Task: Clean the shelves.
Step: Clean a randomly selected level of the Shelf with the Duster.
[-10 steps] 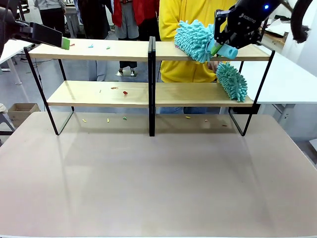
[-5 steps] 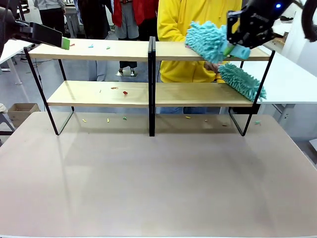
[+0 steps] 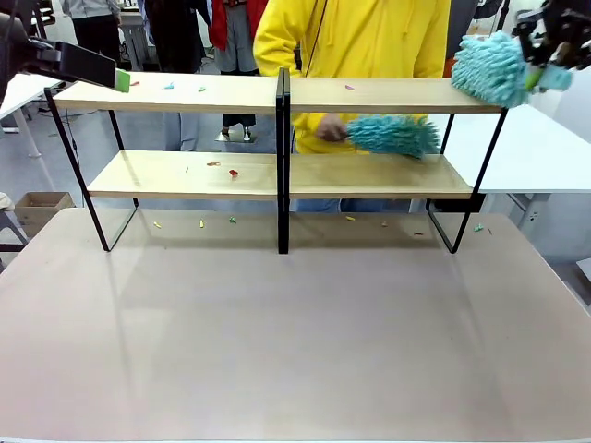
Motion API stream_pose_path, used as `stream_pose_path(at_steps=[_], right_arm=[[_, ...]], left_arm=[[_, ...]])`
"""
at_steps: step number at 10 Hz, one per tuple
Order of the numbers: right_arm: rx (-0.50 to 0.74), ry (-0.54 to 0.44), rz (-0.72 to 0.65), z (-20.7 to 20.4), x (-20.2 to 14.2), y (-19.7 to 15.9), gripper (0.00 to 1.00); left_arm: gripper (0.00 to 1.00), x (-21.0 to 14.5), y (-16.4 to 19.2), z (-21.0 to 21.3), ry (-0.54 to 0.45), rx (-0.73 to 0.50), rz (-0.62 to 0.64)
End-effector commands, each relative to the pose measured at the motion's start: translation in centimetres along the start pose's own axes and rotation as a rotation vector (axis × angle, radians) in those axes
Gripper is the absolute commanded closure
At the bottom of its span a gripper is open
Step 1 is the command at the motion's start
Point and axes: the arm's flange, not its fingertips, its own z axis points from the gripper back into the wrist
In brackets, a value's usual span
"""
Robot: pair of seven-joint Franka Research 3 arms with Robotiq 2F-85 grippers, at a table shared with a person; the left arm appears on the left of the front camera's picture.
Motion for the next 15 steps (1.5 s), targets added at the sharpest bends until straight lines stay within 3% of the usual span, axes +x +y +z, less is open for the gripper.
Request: stream_pose_path(at_steps=[1, 3, 5, 7, 8, 9, 12, 15], right_arm=[[0.167, -0.136, 0.065, 1.2, -0.7, 0.1, 0.87], [0.459, -0.125, 0.152, 2.2, -1.4, -0.1, 0.87], [0.642, -0.048, 0.147, 2.7, -1.3, -1.0, 0.87], [0.892, 0.210, 0.251, 3.9, -1.5, -2.9, 0.87], [0.920, 0.291, 0.302, 4.6, -2.2, -4.4, 0.87], [0.917, 0.285, 0.315, 5.7, -3.2, -6.4, 0.87], [1.008, 0.020, 0.303, 10.0, -7.8, -16.5, 0.87], [0.928, -0.240, 0.160, 11.0, -12.7, -24.8, 0.87]], left_arm=[[0.00, 0.0, 0.1, 0.0, -0.001, 0.002, 0.001], [0.00, 0.0, 0.1, 0.0, -0.001, 0.002, 0.001], [0.00, 0.0, 0.1, 0.0, -0.001, 0.002, 0.001], [0.00, 0.0, 0.1, 0.0, -0.001, 0.002, 0.001], [0.00, 0.0, 0.1, 0.0, -0.001, 0.002, 0.001], [0.00, 0.0, 0.1, 0.0, -0.001, 0.002, 0.001], [0.00, 0.0, 0.1, 0.0, -0.001, 0.002, 0.001], [0.00, 0.0, 0.1, 0.0, -0.001, 0.002, 0.001]])
